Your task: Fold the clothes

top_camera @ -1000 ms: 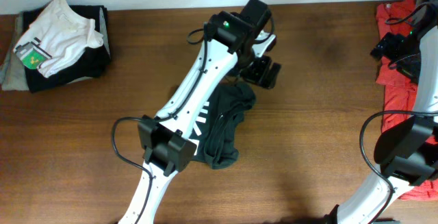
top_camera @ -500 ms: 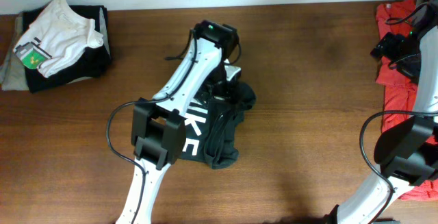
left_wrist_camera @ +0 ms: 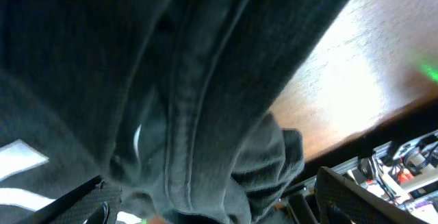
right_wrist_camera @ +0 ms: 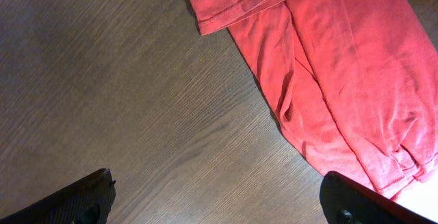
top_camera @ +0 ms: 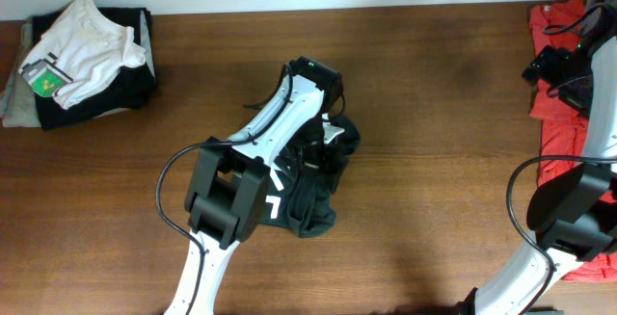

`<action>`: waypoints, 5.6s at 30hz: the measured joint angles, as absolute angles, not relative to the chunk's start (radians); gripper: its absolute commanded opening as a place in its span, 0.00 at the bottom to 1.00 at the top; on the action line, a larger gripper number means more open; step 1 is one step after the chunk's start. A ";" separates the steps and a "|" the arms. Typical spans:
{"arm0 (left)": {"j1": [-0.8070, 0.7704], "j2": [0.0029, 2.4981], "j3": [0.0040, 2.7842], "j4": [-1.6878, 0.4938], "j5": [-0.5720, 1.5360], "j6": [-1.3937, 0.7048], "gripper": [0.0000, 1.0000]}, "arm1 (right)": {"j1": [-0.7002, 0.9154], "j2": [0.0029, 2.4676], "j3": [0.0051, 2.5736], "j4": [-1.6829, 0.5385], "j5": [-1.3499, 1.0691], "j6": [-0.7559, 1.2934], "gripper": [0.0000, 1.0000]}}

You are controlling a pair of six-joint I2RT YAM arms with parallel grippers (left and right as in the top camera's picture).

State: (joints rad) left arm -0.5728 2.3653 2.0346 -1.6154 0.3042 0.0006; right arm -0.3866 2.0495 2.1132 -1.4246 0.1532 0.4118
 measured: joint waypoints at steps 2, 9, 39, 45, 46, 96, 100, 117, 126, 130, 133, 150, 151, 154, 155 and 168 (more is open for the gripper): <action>-0.583 2.365 2.033 -1.581 0.307 0.000 0.89 | -0.387 2.049 2.113 -1.425 0.153 0.412 0.99; -0.649 2.365 2.033 -1.535 0.331 0.008 0.42 | -0.387 2.049 2.113 -1.425 0.153 0.412 0.99; -0.674 2.365 2.094 -1.459 0.277 -0.031 0.36 | -0.387 2.049 2.113 -1.425 0.153 0.413 0.99; -0.677 2.313 2.185 -1.509 0.212 -0.049 0.38 | -0.387 2.049 2.113 -1.425 0.153 0.412 0.99; -0.678 2.307 2.186 -1.527 0.209 -0.049 0.39 | -0.387 2.049 2.113 -1.425 0.153 0.412 0.99; -0.817 2.303 2.058 -1.214 0.246 -0.068 0.22 | -0.387 2.049 2.113 -1.425 0.153 0.413 0.99; -0.837 2.303 2.059 -1.236 0.196 -0.069 0.25 | -0.387 2.049 2.113 -1.425 0.153 0.412 0.99; -0.767 2.237 1.924 -1.547 0.259 -0.092 0.83 | -0.387 2.049 2.113 -1.424 0.153 0.412 0.99; -0.767 2.237 1.853 -1.398 0.281 -0.123 0.58 | -0.387 2.049 2.113 -1.425 0.153 0.412 0.99; -0.767 2.237 1.811 -1.386 0.282 -0.131 0.43 | -0.387 2.049 2.113 -1.425 0.153 0.413 0.99; -0.767 2.237 1.797 -1.385 0.289 -0.141 0.14 | -0.387 2.049 2.113 -1.425 0.153 0.411 0.99; -0.767 2.233 1.913 -1.448 0.291 -0.093 0.02 | -0.387 2.049 2.113 -1.425 0.153 0.412 0.99; -0.767 2.233 1.921 -1.448 0.290 -0.090 0.00 | -0.387 2.049 2.113 -1.425 0.153 0.412 0.99; -0.767 2.233 1.926 -1.450 0.291 -0.086 0.00 | -0.387 2.049 2.113 -1.425 0.153 0.411 0.99; -0.767 2.233 1.926 -1.449 0.291 -0.086 0.01 | -0.387 2.049 2.113 -1.425 0.153 0.413 0.99; -0.823 2.233 1.926 -1.443 0.236 -0.071 0.25 | -0.387 2.049 2.113 -1.425 0.153 0.412 0.99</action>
State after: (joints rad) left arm -0.8230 2.2326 1.9259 -1.4425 0.2356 -0.0708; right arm -0.3866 2.0495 2.1132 -1.4250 0.1532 0.4118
